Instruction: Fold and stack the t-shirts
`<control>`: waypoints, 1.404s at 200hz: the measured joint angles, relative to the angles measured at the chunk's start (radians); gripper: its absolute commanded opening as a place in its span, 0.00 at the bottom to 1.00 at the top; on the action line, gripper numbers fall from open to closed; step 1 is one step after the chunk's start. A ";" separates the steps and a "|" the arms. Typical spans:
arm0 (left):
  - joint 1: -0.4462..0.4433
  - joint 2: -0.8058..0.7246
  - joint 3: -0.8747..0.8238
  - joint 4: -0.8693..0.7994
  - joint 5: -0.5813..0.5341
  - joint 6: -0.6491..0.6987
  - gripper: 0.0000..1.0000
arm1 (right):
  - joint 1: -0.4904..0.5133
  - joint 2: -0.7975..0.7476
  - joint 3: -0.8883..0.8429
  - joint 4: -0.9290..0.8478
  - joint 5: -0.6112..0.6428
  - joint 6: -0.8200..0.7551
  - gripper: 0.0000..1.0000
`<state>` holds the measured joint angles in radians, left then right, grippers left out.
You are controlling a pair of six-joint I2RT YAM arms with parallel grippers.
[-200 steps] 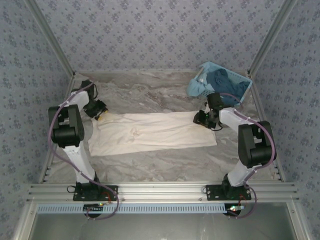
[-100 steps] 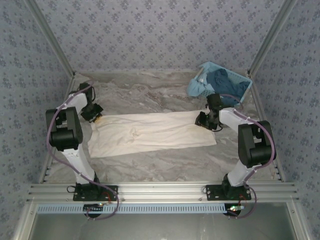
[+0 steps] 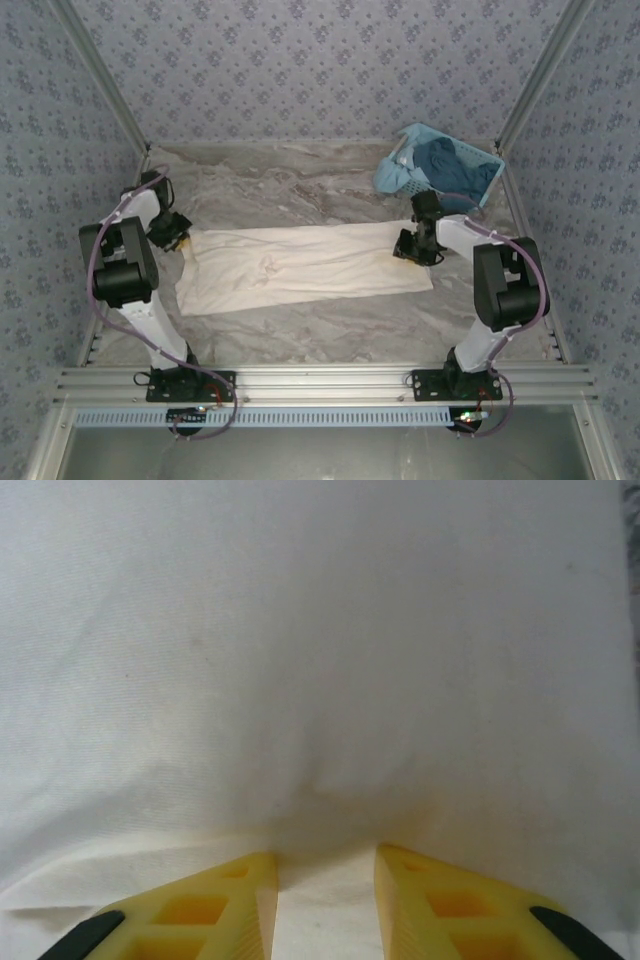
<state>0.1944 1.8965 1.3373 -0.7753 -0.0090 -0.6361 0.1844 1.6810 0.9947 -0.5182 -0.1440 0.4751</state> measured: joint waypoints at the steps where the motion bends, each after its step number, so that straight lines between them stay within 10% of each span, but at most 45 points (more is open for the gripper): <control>1: 0.000 -0.002 0.000 -0.002 0.000 0.000 0.12 | 0.000 -0.002 0.000 -0.001 0.000 -0.001 0.35; 99: -0.403 -0.378 -0.303 0.028 0.182 -0.348 0.13 | -0.064 0.014 0.092 -0.051 0.023 -0.073 0.40; 166: -0.377 -0.298 -0.454 0.070 0.192 -0.453 0.12 | -0.034 0.097 0.100 -0.101 0.046 -0.051 0.38; 223: -0.286 0.022 -0.056 0.045 0.173 -0.342 0.12 | 0.085 -0.079 -0.107 -0.116 0.046 0.119 0.39; 281: -0.362 0.481 0.648 0.065 0.192 -0.288 0.14 | 0.427 -0.249 -0.297 -0.010 -0.005 0.494 0.40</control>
<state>-0.1673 2.3775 1.9854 -0.7105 0.1829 -0.9241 0.6113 1.4315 0.6975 -0.5278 -0.1490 0.9688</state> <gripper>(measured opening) 0.134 0.399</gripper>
